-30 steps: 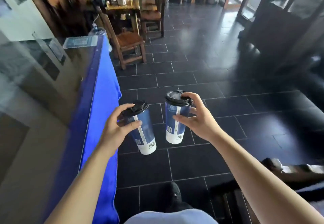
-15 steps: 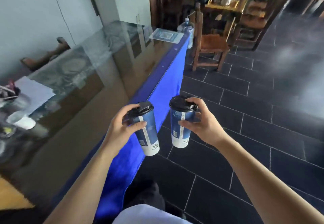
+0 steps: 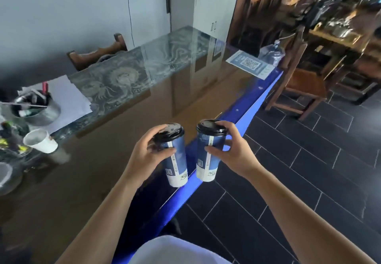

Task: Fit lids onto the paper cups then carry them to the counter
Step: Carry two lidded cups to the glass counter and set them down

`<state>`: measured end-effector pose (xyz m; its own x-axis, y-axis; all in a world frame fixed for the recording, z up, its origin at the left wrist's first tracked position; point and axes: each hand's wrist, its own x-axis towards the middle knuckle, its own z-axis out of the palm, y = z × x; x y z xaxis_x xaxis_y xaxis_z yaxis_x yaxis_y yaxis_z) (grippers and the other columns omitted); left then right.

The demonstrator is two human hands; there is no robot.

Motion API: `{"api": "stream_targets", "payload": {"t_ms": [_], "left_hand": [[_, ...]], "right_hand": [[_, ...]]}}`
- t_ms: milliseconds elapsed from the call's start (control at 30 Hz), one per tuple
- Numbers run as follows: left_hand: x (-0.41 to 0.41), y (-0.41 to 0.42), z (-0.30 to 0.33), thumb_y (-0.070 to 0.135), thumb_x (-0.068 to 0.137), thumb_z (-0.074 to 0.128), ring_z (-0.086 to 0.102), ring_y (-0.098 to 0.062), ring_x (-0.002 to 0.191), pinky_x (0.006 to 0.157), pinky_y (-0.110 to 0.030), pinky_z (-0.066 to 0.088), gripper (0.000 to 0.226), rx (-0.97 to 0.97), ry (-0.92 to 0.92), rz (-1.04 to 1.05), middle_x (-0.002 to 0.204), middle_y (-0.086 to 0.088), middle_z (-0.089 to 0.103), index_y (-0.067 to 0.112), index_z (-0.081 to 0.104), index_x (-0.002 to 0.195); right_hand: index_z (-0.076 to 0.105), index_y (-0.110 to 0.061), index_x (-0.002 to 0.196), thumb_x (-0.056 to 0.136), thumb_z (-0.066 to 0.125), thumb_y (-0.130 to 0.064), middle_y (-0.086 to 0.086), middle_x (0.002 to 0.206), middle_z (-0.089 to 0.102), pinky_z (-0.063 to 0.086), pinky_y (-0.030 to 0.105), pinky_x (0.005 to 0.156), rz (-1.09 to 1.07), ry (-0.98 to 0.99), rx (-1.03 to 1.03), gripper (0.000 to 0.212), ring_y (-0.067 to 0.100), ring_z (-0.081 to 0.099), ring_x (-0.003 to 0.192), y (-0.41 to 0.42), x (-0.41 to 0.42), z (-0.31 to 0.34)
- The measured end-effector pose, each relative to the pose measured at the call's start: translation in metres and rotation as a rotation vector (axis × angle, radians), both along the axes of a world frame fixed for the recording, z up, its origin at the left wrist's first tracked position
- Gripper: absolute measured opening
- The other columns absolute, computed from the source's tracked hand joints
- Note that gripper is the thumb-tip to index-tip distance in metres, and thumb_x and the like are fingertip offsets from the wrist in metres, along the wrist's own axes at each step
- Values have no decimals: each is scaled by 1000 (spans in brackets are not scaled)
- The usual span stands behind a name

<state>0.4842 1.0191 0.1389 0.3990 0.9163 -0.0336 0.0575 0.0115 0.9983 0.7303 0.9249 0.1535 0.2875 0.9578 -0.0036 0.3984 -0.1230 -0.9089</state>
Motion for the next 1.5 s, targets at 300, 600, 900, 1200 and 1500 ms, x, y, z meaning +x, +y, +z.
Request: {"api": "stream_targets", "payload": {"t_ms": [300,600,900,1200,1500], "left_hand": [[-14,68,-15,0,82,85,72,-10,106,91,-29,58,58,-42,100,217,122,9,71,33,64,124],[5,117,-41,-2,74,88,70,-13,112,95,-37,61,65,4,270,564,128,4,68,28,64,126],[7,130,-44,6,72,93,64,-12,121,96,-20,56,77,1,428,775,135,5,62,38,59,133],[-38,141,-76,15,74,94,58,-23,130,110,-48,53,78,74,642,863,142,4,48,35,61,142],[-74,163,-106,14,77,92,54,-25,136,110,-50,52,73,51,619,888,148,-5,48,32,62,142]], "right_hand": [[48,-43,124,75,90,-25,-8,119,67,58,27,84,175,-89,-74,66,11,70,97,140,2,-26],[48,-41,126,70,94,-26,-7,125,63,56,32,89,521,-145,-70,74,17,65,107,273,23,-44],[51,-30,139,69,92,-12,1,135,47,50,41,109,788,-112,13,83,14,50,124,344,5,-55],[47,-30,145,74,91,-14,1,144,43,57,41,102,866,-147,32,85,19,51,131,362,-32,-95],[47,-28,147,78,90,-22,4,148,40,49,38,111,913,-242,82,82,21,49,133,398,-87,-117]]}}
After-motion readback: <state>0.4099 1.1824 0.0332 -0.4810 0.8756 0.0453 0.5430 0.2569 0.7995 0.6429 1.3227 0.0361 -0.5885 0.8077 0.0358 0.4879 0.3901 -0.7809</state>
